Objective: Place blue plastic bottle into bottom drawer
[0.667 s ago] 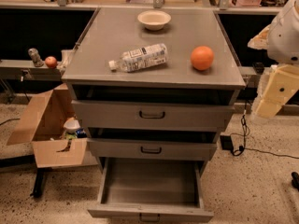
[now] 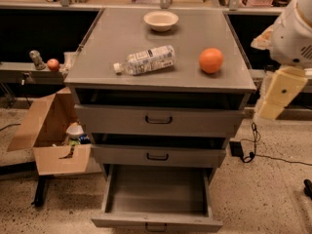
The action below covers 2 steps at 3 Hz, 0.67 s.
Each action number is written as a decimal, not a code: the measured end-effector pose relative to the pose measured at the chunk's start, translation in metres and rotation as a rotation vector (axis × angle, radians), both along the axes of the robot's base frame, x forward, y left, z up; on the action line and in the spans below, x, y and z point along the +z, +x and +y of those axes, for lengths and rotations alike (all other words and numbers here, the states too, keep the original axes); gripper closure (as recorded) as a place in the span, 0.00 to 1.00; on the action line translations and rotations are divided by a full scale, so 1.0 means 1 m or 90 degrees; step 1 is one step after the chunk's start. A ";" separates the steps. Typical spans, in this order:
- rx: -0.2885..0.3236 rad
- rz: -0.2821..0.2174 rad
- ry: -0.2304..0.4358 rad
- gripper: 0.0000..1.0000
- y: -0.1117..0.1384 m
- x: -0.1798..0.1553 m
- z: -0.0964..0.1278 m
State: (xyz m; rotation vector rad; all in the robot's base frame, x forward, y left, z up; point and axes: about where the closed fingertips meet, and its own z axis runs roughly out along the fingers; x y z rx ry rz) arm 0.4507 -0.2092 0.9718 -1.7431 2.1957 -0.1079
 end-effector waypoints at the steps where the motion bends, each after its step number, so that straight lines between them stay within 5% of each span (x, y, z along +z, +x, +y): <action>1: 0.079 -0.035 0.023 0.00 0.060 -0.011 0.036; 2: 0.130 -0.054 0.051 0.00 0.098 -0.016 0.065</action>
Offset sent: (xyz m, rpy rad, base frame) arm 0.1433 0.0968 -0.0214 0.1327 -0.1181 0.2973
